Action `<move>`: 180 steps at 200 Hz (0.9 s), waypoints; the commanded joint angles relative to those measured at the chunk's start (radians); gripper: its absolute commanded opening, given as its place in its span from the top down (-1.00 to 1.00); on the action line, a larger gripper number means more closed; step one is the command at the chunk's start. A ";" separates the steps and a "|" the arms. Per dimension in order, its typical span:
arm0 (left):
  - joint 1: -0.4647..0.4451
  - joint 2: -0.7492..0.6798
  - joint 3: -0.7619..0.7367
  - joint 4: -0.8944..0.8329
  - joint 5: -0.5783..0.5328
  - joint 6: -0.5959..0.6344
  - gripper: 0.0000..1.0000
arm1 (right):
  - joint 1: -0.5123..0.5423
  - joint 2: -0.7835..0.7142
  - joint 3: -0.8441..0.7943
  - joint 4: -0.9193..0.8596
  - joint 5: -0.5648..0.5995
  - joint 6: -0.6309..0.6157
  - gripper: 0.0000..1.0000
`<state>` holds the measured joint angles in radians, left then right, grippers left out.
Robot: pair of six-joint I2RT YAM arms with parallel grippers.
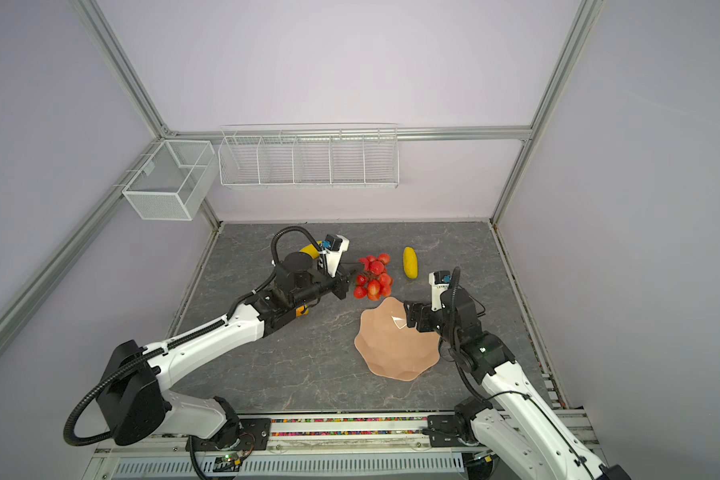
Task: Place and organize the fake fruits in the fruit bowl
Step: 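Carry the strawberry bunch into the bowl with the left gripper and release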
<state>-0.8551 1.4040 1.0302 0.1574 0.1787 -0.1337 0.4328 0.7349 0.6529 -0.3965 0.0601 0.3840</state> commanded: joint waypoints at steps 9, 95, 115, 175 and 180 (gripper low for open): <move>-0.106 -0.025 -0.024 -0.068 0.069 0.006 1.00 | -0.009 -0.081 -0.032 -0.135 -0.061 0.051 -0.78; -0.199 0.130 -0.148 0.147 0.056 -0.049 1.00 | -0.009 -0.153 -0.103 -0.205 -0.157 0.104 -0.78; -0.199 0.173 -0.156 0.173 0.075 -0.061 1.00 | -0.009 -0.145 -0.107 -0.200 -0.145 0.107 -0.77; -0.202 0.112 -0.164 0.094 -0.038 -0.032 -0.50 | -0.030 0.126 0.049 -0.131 0.013 0.038 -0.78; -0.202 0.099 -0.162 0.085 -0.054 -0.027 -0.56 | -0.035 0.168 0.073 -0.120 0.015 0.023 -0.78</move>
<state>-1.0515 1.5715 0.8703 0.2535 0.1940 -0.1814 0.4198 0.7723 0.6270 -0.5972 0.0113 0.4614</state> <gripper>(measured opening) 0.685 0.889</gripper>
